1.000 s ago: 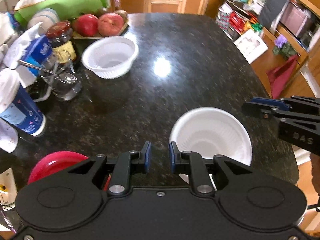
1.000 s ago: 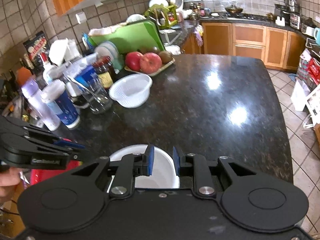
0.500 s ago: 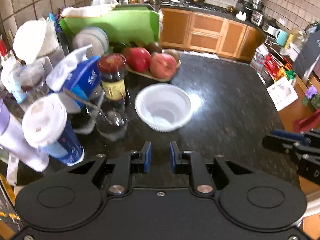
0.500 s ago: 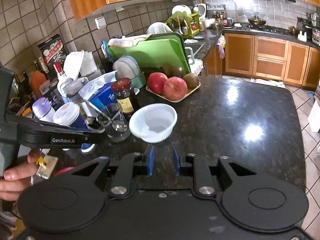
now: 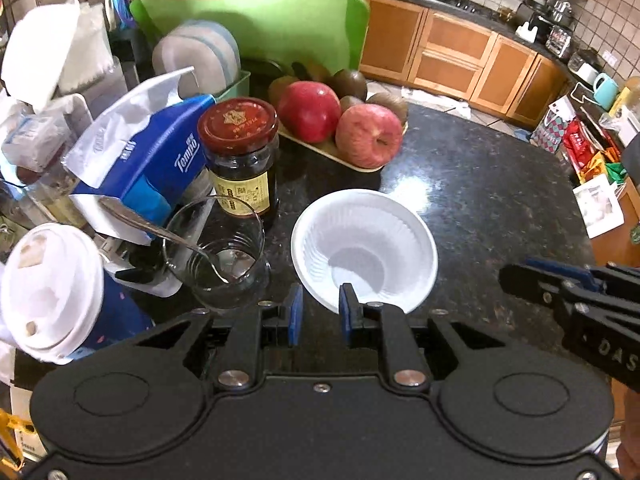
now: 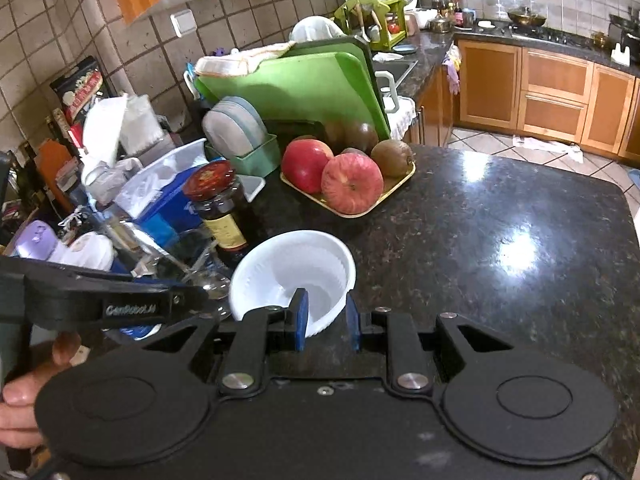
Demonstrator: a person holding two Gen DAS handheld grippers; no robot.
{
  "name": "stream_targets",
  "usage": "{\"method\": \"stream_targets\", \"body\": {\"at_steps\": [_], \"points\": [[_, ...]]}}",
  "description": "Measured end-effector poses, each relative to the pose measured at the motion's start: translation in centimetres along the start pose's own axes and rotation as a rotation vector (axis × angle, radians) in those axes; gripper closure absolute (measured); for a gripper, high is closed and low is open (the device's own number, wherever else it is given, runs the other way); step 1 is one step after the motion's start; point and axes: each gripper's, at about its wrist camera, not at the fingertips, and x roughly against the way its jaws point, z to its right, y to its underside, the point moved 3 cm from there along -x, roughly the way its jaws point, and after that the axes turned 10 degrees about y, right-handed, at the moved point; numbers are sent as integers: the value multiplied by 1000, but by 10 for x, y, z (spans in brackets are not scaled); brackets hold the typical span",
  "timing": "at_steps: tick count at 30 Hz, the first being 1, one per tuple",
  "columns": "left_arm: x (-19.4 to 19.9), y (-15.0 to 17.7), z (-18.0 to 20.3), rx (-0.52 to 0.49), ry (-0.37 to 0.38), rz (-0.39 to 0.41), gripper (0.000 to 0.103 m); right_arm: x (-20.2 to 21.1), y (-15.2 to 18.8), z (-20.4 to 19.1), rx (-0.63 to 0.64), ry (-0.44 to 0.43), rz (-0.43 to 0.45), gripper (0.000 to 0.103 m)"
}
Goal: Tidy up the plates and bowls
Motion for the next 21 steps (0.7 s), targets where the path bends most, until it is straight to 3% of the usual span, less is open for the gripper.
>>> {"method": "stream_targets", "body": {"at_steps": [5,12,21], "points": [[-19,-5,-4,2,-10,-30,77,-34,-13,0,33,5,-2,81],[-46,-11,-9,12,-15,-81,77,-87,-22,3,6,-10,-94,81],[-65,-16,-14,21,-21,-103,77,-120,-20,-1,21,-10,-131,81]]}}
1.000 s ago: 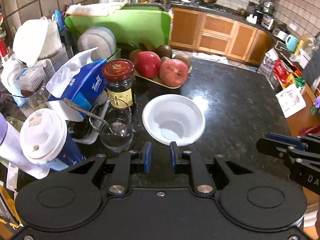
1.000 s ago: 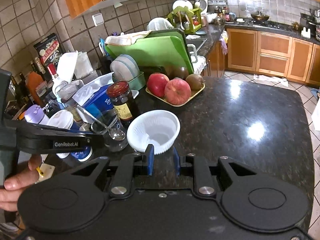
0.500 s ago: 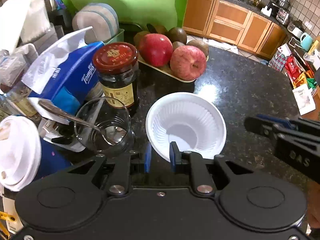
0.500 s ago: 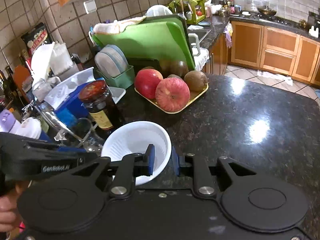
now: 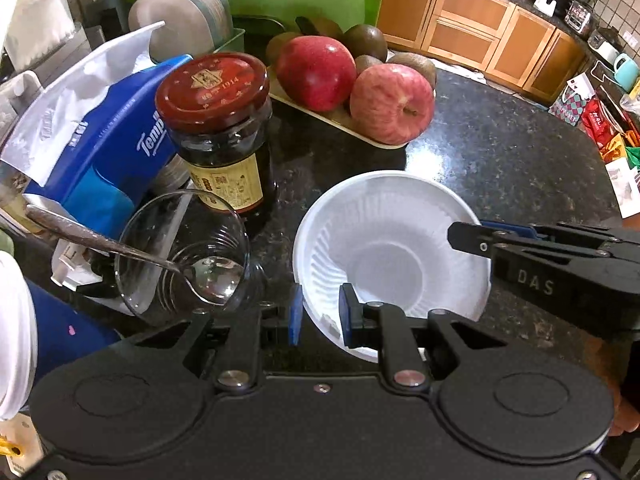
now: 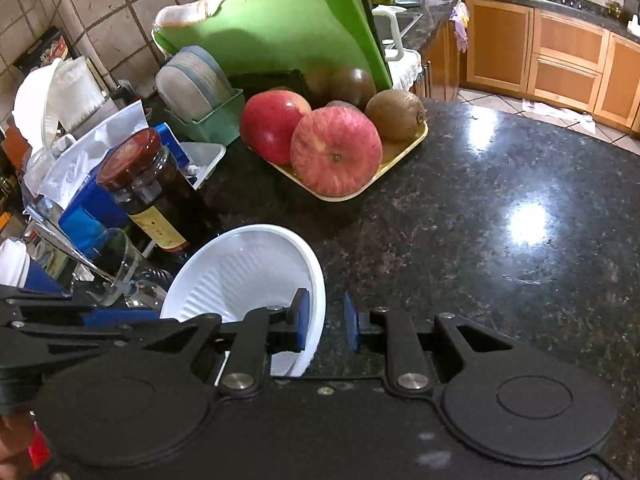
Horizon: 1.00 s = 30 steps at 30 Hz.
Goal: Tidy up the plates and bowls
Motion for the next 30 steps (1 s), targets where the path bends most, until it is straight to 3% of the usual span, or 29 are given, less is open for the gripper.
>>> {"method": "stream_targets", "body": {"at_steps": [9,19,30], "points": [[-18,0,-1,4,14,-37,77,-18,6,-5,35,22,-16,84],[-26,-8,6,-25,-23,-18,77,-17,10,-1,34,40,-6,86],[0,-4,19,-74,33,5,79,27,13,2,17,73,55,86]]}}
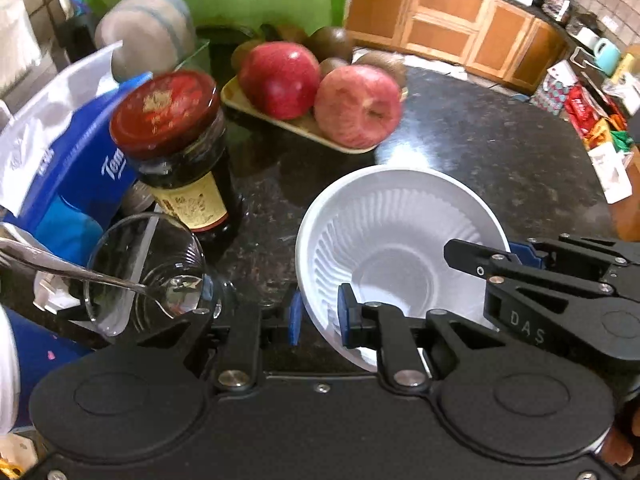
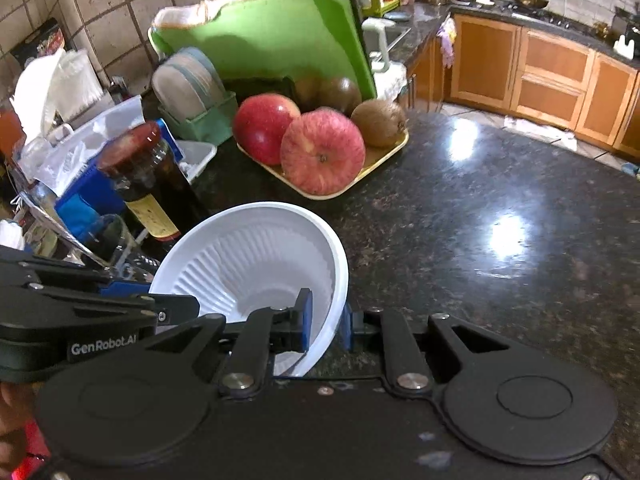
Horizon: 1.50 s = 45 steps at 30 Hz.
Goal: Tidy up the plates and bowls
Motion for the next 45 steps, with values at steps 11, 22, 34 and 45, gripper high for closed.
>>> {"method": "stream_targets", "body": {"at_steps": [11,22,34,45], "points": [[85,33,52,-171,93,79,79,119,36,12,-48,91,123,86],[129,86,81,-333,205,66,78,220,115,5,-148,185,231,85],[128,146,93,-435,229,-4,78,239,198,-4,-254,205,197,85],[122,174,98,-410,168,3,78,224,220,2,-225,141,129,85]]}}
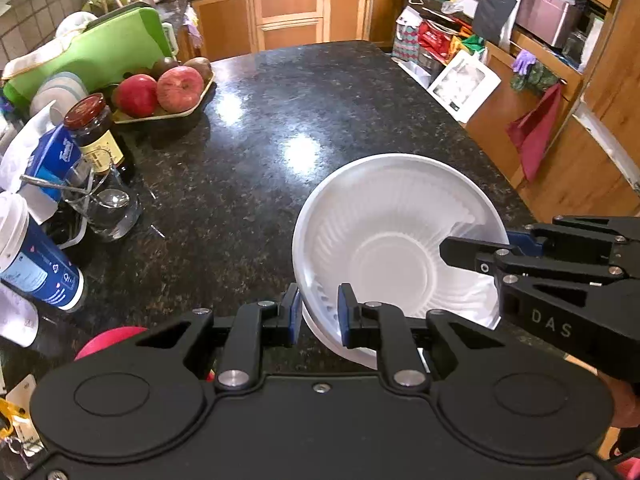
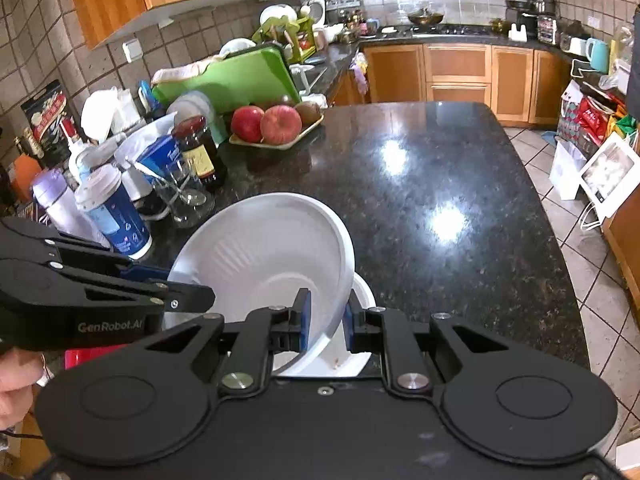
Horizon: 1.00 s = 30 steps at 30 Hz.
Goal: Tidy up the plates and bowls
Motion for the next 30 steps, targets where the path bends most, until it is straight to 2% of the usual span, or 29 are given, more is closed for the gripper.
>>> {"method": "stream_targets", "body": {"at_steps": [13,30], "points": [[-21,2,0,64,-39,-36,78,-15,2,2,52,-13,-35,84],[-30,3,0,84,-26,-73,77,-29,2,3,68,-24,-81,84]]}}
